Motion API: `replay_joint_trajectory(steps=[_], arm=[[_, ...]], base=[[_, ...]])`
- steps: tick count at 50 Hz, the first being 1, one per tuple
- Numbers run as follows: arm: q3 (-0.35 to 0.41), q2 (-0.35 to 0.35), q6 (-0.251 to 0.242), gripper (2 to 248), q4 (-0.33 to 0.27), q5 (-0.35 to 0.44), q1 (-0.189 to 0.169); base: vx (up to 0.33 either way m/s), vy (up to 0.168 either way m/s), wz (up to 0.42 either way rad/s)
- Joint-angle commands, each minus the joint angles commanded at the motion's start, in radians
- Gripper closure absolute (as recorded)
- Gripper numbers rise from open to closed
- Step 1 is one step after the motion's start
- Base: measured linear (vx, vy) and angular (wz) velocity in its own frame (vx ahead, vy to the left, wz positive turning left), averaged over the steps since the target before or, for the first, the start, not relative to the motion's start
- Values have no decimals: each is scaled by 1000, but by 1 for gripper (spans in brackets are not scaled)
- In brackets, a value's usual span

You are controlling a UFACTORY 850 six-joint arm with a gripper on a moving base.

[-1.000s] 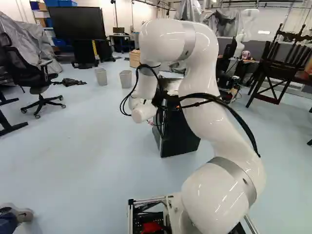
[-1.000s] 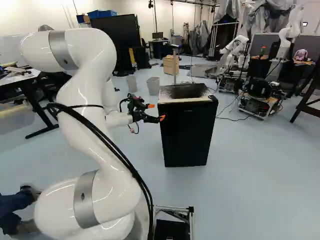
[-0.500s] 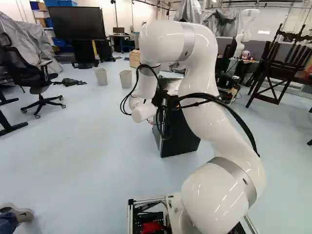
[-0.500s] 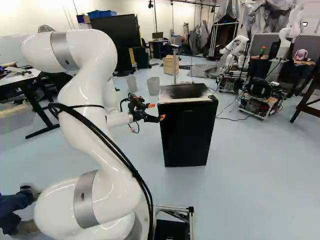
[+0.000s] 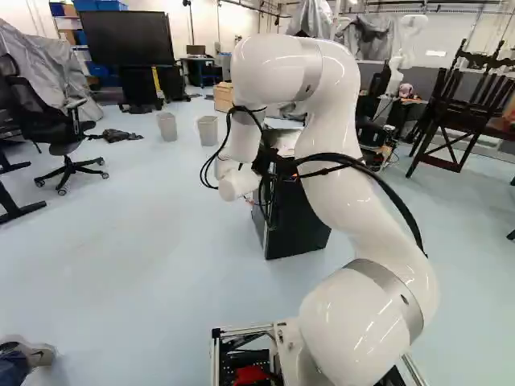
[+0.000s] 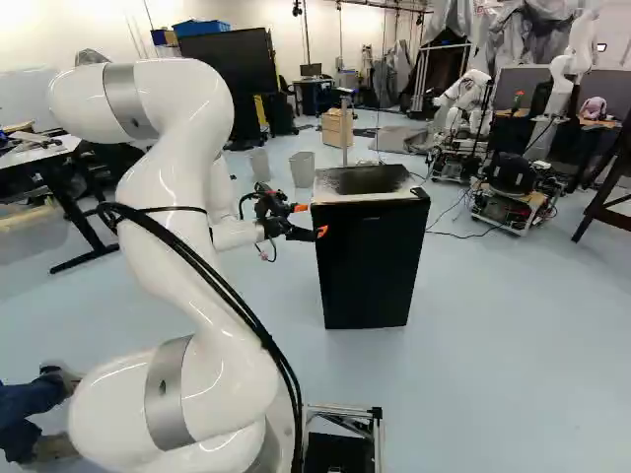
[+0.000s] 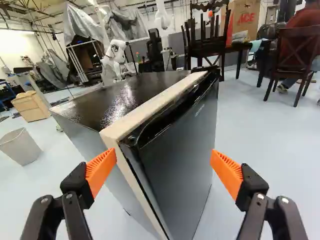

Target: Grab a drink from the fridge

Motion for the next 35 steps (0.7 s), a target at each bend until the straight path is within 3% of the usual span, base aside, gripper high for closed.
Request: replay_joint_trajectory(steps=[35], arm=[[-4,-2,0,3,0,0,-18]], base=[[0,0,0]])
